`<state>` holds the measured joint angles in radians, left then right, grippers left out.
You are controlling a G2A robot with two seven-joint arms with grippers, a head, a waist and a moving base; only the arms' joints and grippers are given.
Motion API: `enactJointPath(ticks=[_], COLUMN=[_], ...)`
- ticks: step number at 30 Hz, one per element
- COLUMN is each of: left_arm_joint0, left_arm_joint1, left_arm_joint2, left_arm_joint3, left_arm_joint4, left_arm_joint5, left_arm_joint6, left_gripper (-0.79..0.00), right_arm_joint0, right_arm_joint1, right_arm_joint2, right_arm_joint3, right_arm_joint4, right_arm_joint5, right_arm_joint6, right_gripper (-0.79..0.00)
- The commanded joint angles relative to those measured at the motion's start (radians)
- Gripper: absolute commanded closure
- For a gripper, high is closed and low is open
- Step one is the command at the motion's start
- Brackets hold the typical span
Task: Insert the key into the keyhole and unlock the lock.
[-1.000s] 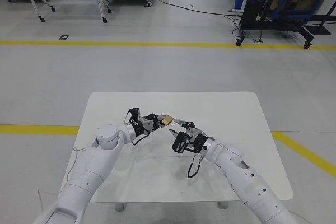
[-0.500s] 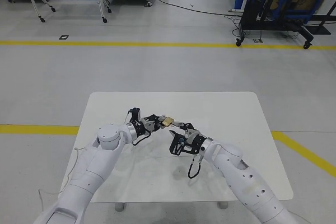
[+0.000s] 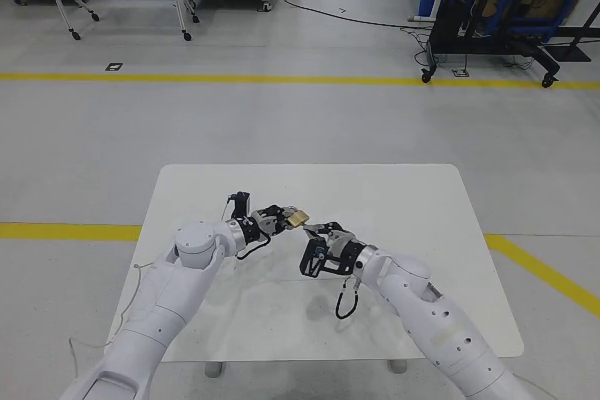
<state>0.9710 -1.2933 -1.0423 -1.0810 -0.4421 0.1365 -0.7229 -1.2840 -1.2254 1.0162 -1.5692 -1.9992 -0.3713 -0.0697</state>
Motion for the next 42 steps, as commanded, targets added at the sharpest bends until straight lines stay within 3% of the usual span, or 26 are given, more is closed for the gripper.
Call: enactJointPath(ticks=[1, 7, 17, 24, 25, 26, 27, 28, 31, 36, 42], left_arm_joint0=[0.003, 0.023, 0.102, 0.13, 0.132, 0.133, 0.133, 0.132, 0.128, 0.121, 0.118], left_arm_joint1=[0.0, 0.004, 0.018, 0.021, 0.021, 0.021, 0.021, 0.021, 0.021, 0.018, 0.017], left_arm_joint2=[-0.001, -0.002, -0.018, -0.024, -0.027, -0.029, -0.03, -0.031, -0.029, -0.019, -0.017], left_arm_joint3=[-0.006, -0.041, -0.144, -0.176, -0.176, -0.176, -0.175, -0.174, -0.171, -0.163, -0.163], left_arm_joint4=[0.008, 0.06, 0.21, 0.238, 0.232, 0.227, 0.224, 0.222, 0.223, 0.236, 0.243], left_arm_joint5=[-0.014, -0.089, -0.293, -0.319, -0.315, -0.311, -0.304, -0.295, -0.274, -0.215, -0.204], left_arm_joint6=[0.006, 0.023, 0.099, 0.116, 0.114, 0.113, 0.112, 0.112, 0.105, 0.119, 0.128], left_gripper=[0.0, 0.0, 0.0, 0.0, 0.0, 0.0, 0.0, 0.0, 0.0, 0.0, 0.0], right_arm_joint0=[0.002, 0.007, 0.035, 0.082, 0.086, 0.089, 0.09, 0.089, 0.068, -0.025, -0.025], right_arm_joint1=[-0.001, -0.007, 0.013, 0.01, 0.009, 0.01, 0.011, 0.012, 0.027, 0.068, 0.068], right_arm_joint2=[0.001, 0.04, 0.128, 0.108, 0.103, 0.1, 0.099, 0.102, 0.145, 0.315, 0.315], right_arm_joint3=[0.005, 0.059, 0.209, 0.3, 0.303, 0.3, 0.296, 0.288, 0.265, 0.234, 0.234], right_arm_joint4=[0.023, 0.222, 0.443, 0.491, 0.486, 0.477, 0.465, 0.449, 0.397, 0.404, 0.404], right_arm_joint5=[-0.007, -0.045, -0.31, -0.376, -0.375, -0.373, -0.364, -0.351, -0.311, -0.291, -0.291], right_arm_joint6=[0.0, -0.065, -0.319, -0.361, -0.359, -0.362, -0.365, -0.37, -0.411, -0.497, -0.497], right_gripper=[0.0, 0.0, 0.0, -0.003, -0.292, -0.385, -0.717, -0.785, -0.785, -0.785, -0.785])
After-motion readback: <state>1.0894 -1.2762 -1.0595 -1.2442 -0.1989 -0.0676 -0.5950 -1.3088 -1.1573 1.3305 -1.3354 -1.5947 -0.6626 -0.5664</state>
